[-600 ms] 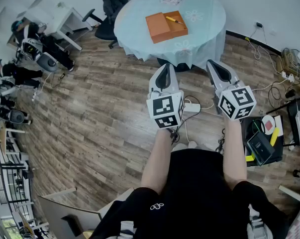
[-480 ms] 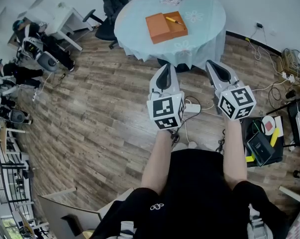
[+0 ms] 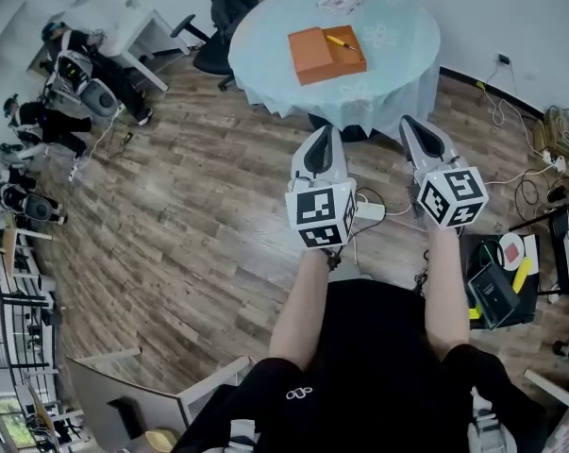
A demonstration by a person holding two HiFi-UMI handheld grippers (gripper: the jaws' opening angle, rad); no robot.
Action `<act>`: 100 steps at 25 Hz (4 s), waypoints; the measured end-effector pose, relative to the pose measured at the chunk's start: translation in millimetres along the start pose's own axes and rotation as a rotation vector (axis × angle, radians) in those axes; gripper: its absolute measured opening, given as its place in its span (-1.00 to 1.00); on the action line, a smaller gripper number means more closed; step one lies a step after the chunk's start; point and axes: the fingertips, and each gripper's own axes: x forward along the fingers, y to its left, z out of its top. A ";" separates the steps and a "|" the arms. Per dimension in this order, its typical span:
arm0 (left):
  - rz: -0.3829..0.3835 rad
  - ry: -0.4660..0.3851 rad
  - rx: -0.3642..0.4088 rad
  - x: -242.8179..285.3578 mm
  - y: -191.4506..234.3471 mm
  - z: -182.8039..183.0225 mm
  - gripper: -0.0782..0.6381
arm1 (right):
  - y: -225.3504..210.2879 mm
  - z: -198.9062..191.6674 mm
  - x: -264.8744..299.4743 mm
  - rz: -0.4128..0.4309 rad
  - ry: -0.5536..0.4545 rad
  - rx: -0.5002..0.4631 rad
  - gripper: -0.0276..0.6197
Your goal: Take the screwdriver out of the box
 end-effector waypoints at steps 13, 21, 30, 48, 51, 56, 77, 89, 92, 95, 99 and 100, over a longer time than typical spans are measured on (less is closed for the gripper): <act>-0.013 -0.031 0.017 60.2 26.8 12.3 -0.77 | -30.4 21.0 54.5 -0.024 -0.065 -0.031 -0.88; -0.007 -0.023 -0.041 178.0 95.7 -23.3 -0.78 | -96.7 -15.4 138.6 -0.145 -0.095 -0.001 -0.88; -0.120 0.065 -0.002 365.8 184.8 -20.7 -0.78 | -142.7 -31.2 365.2 -0.163 -0.053 0.061 -0.88; -0.266 0.178 -0.097 501.5 237.7 -54.1 -0.77 | -204.6 -52.6 479.1 -0.283 0.090 0.025 -0.88; -0.216 0.188 -0.087 508.5 261.8 -58.7 -0.77 | -204.7 -56.9 502.8 -0.235 0.104 0.016 -0.88; -0.204 0.170 -0.085 520.7 267.1 -48.0 -0.77 | -214.4 -61.4 515.9 -0.223 0.150 -0.005 -0.88; -0.091 0.295 -0.232 548.5 321.2 -109.2 -0.78 | -262.5 -272.1 585.1 0.098 1.149 -0.338 -0.41; -0.009 0.301 -0.248 540.5 353.8 -115.0 -0.77 | -274.6 -317.6 578.5 0.061 1.403 -0.451 -0.62; -0.014 0.306 -0.246 538.5 352.2 -115.9 -0.77 | -271.8 -322.3 583.0 0.068 1.394 -0.420 -0.63; -0.032 0.308 -0.242 538.1 346.5 -115.3 -0.77 | -274.1 -320.1 582.1 0.054 1.386 -0.359 -0.64; -0.061 0.295 -0.227 536.0 339.4 -109.6 -0.77 | -273.9 -287.9 576.2 -0.016 1.283 -0.261 -0.64; -0.071 0.292 -0.218 535.7 336.6 -107.6 -0.77 | -271.8 -275.5 574.9 -0.037 1.240 -0.236 -0.64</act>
